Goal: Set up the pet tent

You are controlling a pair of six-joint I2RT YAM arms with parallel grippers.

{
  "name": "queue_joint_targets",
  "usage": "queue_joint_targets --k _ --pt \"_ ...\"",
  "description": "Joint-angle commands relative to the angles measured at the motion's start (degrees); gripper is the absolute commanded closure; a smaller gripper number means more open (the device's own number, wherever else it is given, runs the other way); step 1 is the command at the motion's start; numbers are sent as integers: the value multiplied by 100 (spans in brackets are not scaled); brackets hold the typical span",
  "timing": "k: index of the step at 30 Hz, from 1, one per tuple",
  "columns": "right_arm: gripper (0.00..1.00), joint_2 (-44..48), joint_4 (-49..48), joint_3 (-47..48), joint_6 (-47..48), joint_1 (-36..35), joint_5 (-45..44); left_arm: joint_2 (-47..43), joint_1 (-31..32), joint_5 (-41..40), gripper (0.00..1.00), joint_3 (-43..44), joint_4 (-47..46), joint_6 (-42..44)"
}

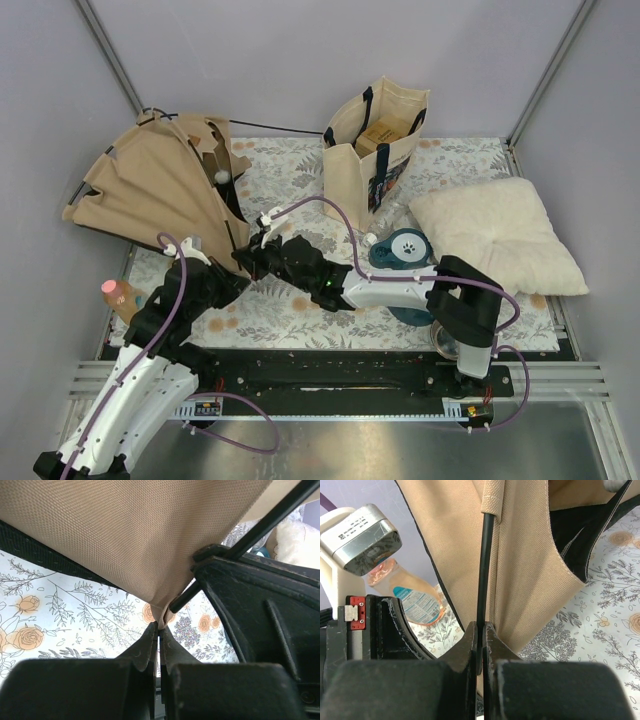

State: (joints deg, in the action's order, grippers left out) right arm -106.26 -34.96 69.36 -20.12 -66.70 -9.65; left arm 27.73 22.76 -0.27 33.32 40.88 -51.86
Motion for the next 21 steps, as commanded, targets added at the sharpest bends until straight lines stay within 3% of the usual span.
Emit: queue_joint_targets --k 1,21 --pt "100 395 -740 -2 535 192 -889 -92 123 449 100 218 886 132" --pt "100 580 -671 411 -423 183 -98 -66 123 432 100 166 922 193"
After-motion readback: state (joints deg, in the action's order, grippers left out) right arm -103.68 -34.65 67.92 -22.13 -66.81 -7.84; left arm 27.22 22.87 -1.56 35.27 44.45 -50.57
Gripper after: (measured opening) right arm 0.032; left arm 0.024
